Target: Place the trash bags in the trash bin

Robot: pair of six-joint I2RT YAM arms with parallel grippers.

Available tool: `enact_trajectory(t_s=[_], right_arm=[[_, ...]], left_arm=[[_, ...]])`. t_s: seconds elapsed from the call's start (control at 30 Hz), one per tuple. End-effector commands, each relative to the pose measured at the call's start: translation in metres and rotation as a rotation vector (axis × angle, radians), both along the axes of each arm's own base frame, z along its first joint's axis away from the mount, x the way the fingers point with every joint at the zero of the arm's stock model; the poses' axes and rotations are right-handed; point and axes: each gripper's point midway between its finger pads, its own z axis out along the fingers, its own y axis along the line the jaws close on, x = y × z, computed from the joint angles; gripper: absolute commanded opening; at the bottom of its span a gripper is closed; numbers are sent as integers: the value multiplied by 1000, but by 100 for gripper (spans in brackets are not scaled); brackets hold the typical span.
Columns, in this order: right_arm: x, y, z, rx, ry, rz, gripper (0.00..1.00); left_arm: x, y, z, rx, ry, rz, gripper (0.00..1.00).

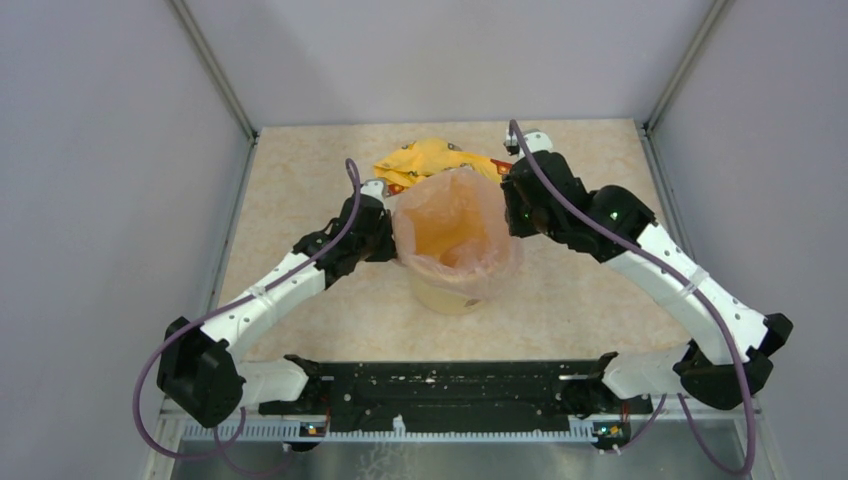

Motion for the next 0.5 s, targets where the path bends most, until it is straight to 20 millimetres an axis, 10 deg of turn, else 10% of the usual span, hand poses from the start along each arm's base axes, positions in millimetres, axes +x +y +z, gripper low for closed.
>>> enact_trajectory(t_s=[0.0, 0.47], right_arm=[[0, -16, -9, -15, -20, -75, 13], [1, -48, -73, 182, 3, -203, 0]], left_arm=[[4, -1, 14, -18, -47, -1, 0], [3, 3, 6, -14, -34, 23, 0]])
